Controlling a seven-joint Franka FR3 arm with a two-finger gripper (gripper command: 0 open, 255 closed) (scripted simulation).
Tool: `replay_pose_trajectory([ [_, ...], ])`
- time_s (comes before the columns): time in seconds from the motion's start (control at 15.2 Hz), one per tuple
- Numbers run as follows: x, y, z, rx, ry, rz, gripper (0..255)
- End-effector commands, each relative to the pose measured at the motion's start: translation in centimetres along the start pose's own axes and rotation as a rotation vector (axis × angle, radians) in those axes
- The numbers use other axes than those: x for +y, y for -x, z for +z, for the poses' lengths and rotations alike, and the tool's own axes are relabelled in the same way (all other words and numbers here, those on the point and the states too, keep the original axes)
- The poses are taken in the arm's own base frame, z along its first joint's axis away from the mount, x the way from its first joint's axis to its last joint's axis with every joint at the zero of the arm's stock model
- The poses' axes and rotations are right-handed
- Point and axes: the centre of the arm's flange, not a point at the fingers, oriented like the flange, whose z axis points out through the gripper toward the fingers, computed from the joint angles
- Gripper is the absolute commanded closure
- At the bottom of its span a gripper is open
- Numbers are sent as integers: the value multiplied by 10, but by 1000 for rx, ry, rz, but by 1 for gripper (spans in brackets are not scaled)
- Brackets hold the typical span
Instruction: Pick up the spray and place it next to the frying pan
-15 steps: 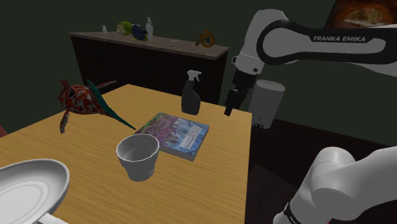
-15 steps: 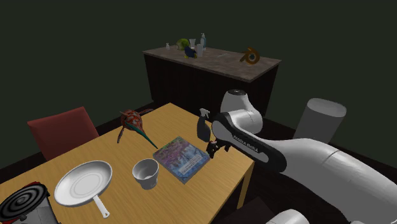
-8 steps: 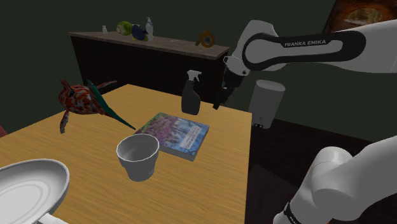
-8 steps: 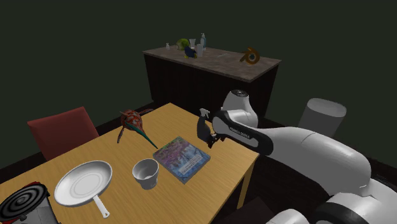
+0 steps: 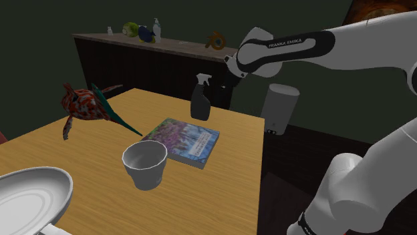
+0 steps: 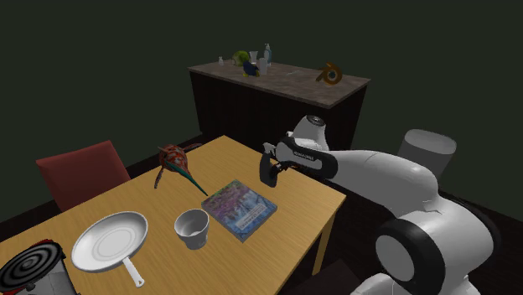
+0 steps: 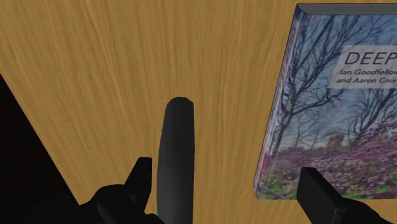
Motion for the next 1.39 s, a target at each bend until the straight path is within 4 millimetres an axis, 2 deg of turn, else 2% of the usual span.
replay_pose_trajectory([
  [0.0, 14, -16, 7, 45, 0, -33, 0],
  [0.2, 34, -38, 16, 106, -3, -77, 0],
  [0.73, 33, -42, 56, 105, -3, -77, 0],
  [1.25, 33, -42, 56, 105, -3, -77, 0],
  [1.32, 33, -42, 56, 105, -3, -77, 255],
])
